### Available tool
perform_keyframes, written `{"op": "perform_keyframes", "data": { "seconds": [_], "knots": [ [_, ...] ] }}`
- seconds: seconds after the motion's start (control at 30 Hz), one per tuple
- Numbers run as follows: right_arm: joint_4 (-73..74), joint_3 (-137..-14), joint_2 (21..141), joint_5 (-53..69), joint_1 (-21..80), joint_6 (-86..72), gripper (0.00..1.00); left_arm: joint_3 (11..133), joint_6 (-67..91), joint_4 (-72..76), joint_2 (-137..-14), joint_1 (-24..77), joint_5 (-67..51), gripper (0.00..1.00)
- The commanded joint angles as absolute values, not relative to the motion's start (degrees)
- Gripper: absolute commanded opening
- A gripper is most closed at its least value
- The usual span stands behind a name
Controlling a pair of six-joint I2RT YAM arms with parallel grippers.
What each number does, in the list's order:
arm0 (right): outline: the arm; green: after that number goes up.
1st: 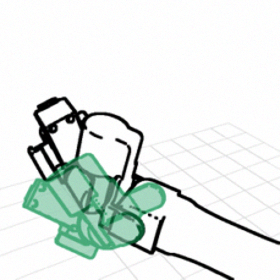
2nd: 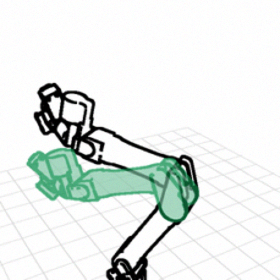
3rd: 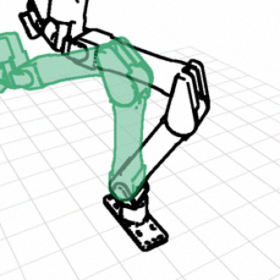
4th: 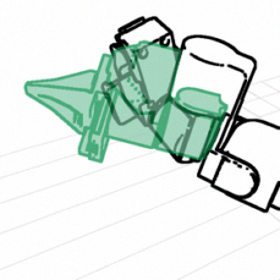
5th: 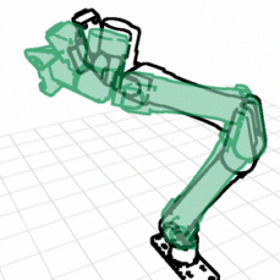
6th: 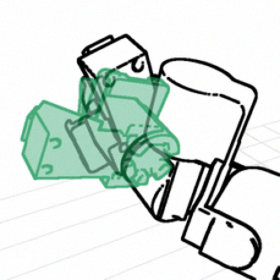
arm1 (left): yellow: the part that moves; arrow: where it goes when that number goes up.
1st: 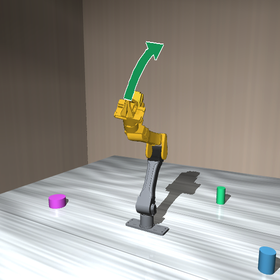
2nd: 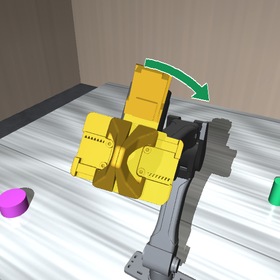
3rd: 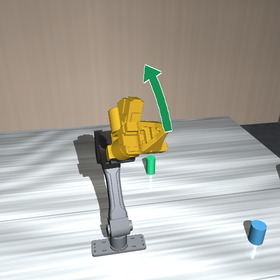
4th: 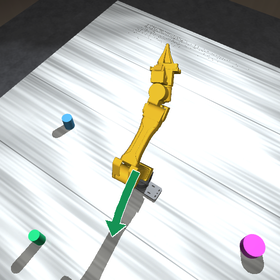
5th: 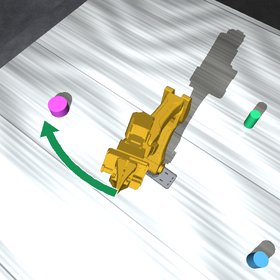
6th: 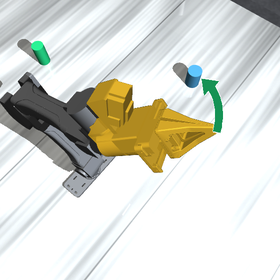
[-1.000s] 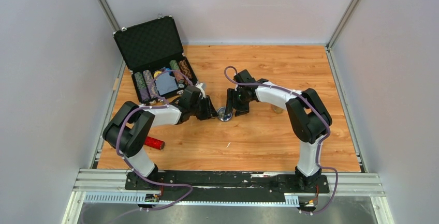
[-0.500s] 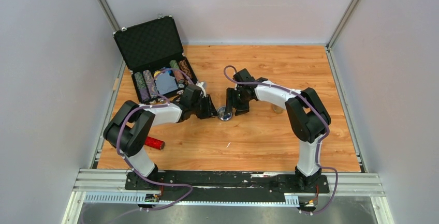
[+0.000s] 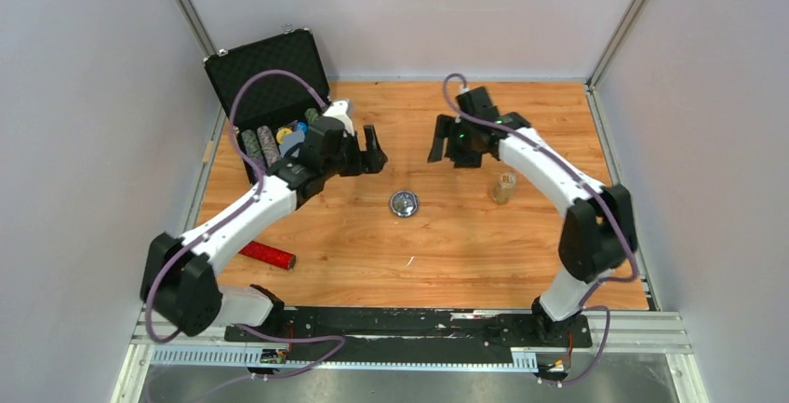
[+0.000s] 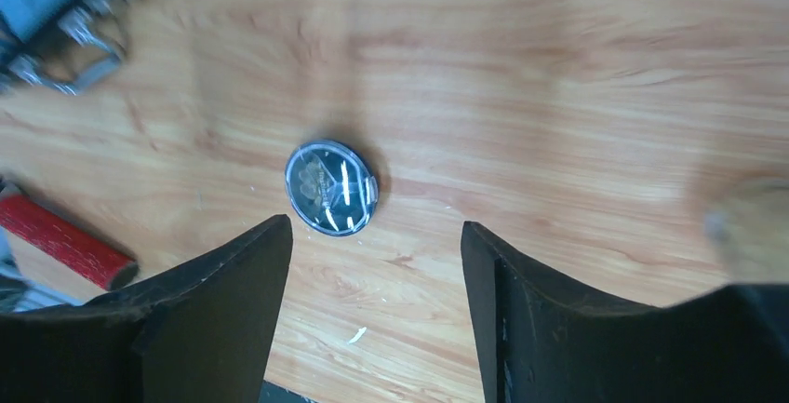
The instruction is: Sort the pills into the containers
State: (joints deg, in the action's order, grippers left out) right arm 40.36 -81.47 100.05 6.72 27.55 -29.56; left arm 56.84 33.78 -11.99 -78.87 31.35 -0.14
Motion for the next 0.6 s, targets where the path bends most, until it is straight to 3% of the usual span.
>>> {"op": "perform_keyframes", "data": {
  "seconds": [0.0,0.23,0.57],
  "knots": [
    [44.2,-84.2,86.6,-1.0,20.9,-27.5,0.71,63.2,26.8,-22.2,-70.1,31.0,10.5,0.99],
    [44.4,-80.0,66.0,-20.4,15.0,-22.9,0.99,69.6,21.6,-33.4,-60.1,31.1,17.7,1.00],
    [40.3,-87.2,49.6,-46.3,14.4,-14.5,1.00,71.8,17.6,-38.6,-44.4,31.0,23.1,1.00]
  ]
}}
